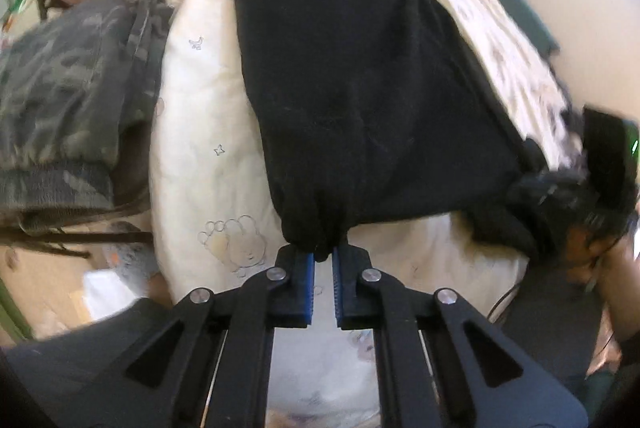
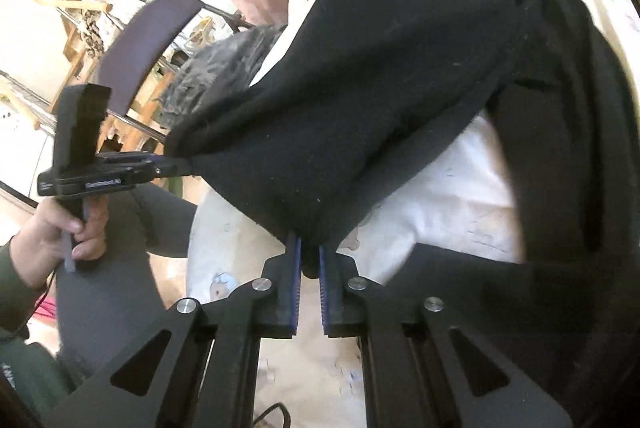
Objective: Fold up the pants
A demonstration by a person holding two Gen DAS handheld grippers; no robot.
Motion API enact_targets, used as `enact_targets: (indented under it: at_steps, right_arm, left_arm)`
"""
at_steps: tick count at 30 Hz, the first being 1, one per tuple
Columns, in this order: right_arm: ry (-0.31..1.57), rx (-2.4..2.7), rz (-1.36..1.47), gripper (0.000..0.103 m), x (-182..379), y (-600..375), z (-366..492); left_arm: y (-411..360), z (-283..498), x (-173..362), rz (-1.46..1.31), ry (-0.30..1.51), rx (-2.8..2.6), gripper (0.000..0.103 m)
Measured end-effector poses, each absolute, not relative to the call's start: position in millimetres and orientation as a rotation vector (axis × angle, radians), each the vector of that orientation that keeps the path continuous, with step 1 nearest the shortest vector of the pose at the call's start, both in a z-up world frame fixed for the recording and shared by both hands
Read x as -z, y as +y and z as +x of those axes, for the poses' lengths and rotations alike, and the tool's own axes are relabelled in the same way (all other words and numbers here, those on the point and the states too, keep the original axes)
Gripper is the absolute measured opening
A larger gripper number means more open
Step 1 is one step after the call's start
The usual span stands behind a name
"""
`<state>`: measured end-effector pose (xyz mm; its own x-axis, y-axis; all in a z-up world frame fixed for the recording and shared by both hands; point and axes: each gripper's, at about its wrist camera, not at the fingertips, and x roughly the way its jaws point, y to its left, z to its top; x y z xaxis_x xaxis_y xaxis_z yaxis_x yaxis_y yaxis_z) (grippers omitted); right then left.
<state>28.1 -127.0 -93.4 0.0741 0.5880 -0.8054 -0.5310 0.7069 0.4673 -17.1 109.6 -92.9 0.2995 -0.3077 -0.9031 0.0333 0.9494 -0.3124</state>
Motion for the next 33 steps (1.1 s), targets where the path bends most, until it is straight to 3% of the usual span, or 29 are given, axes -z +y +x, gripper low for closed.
enact_targets:
  at_steps: [8, 11, 12, 14, 16, 17, 18, 20, 25, 27, 29, 31, 32, 33]
  right_arm:
    - [1.508, -0.743, 0.089, 0.006, 151, -134, 19]
    - [1.532, -0.733, 0.101, 0.006, 154, -137, 13]
    - [1.518, -0.738, 0.145, 0.007, 150, -142, 16]
    - [1.469, -0.726, 0.285, 0.013, 142, -155, 29]
    - [1.432, -0.7, 0.397, 0.02, 141, -167, 42]
    - [1.411, -0.671, 0.437, 0.032, 143, -172, 50]
    - [1.398, -0.642, 0.469, 0.051, 146, -176, 55]
    - [1.389, -0.582, 0.566, 0.059, 161, -181, 67]
    - [1.386, -0.59, 0.632, 0.049, 181, -164, 80]
    - [1.386, -0.564, 0.575, 0.048, 184, -157, 84]
    - [1.428, -0.54, 0.576, 0.048, 200, -150, 88]
    - [1.447, -0.543, 0.575, 0.031, 208, -151, 92]
    - [1.441, -0.542, 0.55, 0.007, 208, -150, 91]
    - [1.429, -0.552, 0.535, 0.005, 205, -150, 89]
  left_arm:
    - [102, -7, 114, 0.026, 1.439, 0.177, 0.005]
    - [111, -6, 137, -0.005, 1.598, 0.133, 0.01]
    - [113, -7, 141, -0.012, 1.627, 0.114, 0.02]
    - [119, -4, 135, -0.066, 1.599, 0.112, 0.035]
    - [126, 0, 121, -0.118, 1.522, 0.113, 0.039]
    - [132, 3, 116, -0.163, 1.482, 0.116, 0.039]
    - [136, 5, 113, -0.201, 1.455, 0.116, 0.039]
    - [152, 10, 114, -0.325, 1.393, 0.095, 0.039]
    - [174, 19, 150, -0.604, 1.353, 0.066, 0.037]
    - [176, 20, 160, -0.646, 1.362, 0.069, 0.021]
    - [169, 21, 158, -0.59, 1.362, 0.073, 0.012]
    - [154, 28, 157, -0.48, 1.37, 0.074, 0.007]
    - [150, 29, 155, -0.436, 1.369, 0.062, 0.005]
    - [144, 28, 156, -0.39, 1.367, 0.051, 0.005]
